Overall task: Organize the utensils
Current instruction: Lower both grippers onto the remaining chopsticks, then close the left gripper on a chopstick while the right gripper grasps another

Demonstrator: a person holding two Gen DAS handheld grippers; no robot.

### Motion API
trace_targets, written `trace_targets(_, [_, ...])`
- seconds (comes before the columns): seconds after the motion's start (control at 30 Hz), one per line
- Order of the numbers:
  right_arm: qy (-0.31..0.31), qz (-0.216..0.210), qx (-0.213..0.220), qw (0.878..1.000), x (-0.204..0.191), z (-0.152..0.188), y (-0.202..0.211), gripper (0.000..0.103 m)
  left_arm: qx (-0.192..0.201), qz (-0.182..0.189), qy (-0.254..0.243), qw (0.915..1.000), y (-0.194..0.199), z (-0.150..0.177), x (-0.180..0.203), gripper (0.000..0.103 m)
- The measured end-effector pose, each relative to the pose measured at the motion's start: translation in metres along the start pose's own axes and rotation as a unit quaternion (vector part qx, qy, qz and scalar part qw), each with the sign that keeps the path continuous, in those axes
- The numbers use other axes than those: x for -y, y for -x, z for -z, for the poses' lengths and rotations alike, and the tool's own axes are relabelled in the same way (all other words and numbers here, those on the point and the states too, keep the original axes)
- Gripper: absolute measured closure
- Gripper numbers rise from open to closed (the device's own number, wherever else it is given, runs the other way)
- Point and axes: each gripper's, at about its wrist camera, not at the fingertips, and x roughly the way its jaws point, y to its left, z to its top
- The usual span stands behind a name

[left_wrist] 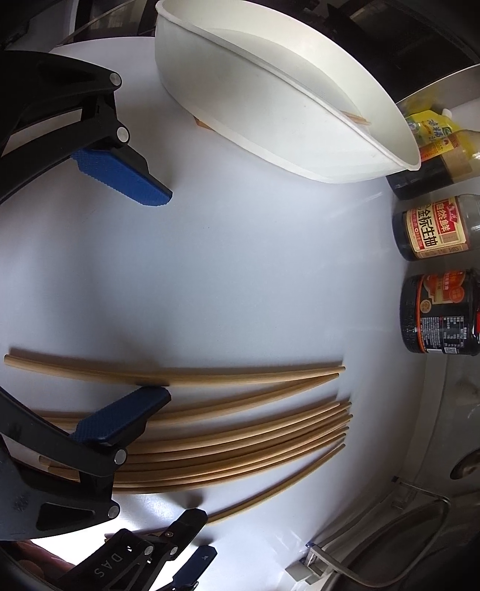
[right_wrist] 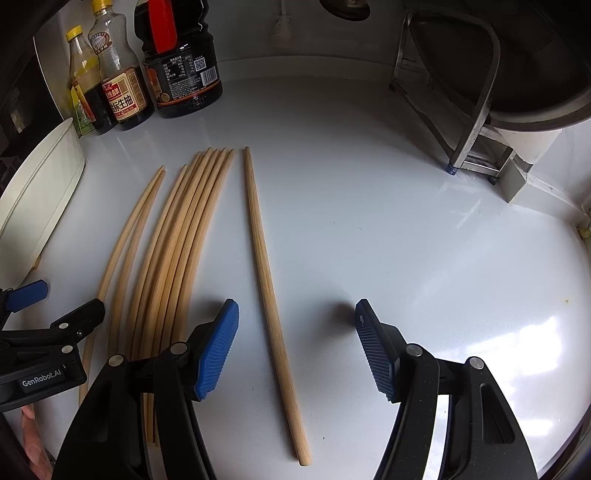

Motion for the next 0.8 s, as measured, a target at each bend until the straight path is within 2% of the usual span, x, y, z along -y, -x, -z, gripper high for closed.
trace_targets(0.07, [0.003, 0.002, 0.004, 1.000, -0.001, 0.000, -0.001, 0.040, 0.003, 0.003, -0.002, 1.0000, 0.000, 0.000, 0.000, 0.008])
trace_targets(0.3, [0.023, -0.003, 0.012, 1.000, -0.007, -0.003, -0.003, 0.045, 0.020, 0.026, -0.024, 0.9992, 0.007, -0.001, 0.009, 0.040])
trace_targets(0.4, [0.034, -0.009, 0.012, 0.999, -0.012, -0.002, -0.002, 0.059, 0.020, 0.047, -0.023, 0.9984, 0.009, 0.000, 0.010, 0.058])
trace_targets(0.47, [0.042, -0.013, 0.009, 0.999, -0.016, -0.002, 0.000, 0.077, 0.025, 0.050, -0.033, 0.9979, 0.011, 0.000, 0.014, 0.077])
trace_targets(0.5, [0.045, -0.015, 0.007, 0.999, -0.018, -0.002, 0.000, 0.083, 0.025, 0.050, -0.039, 0.9977, 0.011, 0.000, 0.016, 0.092])
trace_targets(0.53, [0.048, -0.013, 0.005, 0.999, -0.020, -0.002, 0.000, 0.096, 0.024, 0.048, -0.043, 0.9976, 0.012, -0.001, 0.018, 0.095])
trace_targets(0.8, [0.012, -0.043, -0.001, 0.999, -0.014, -0.003, 0.008, 0.097, 0.012, 0.070, -0.033, 0.9969, 0.014, -0.006, 0.008, 0.096])
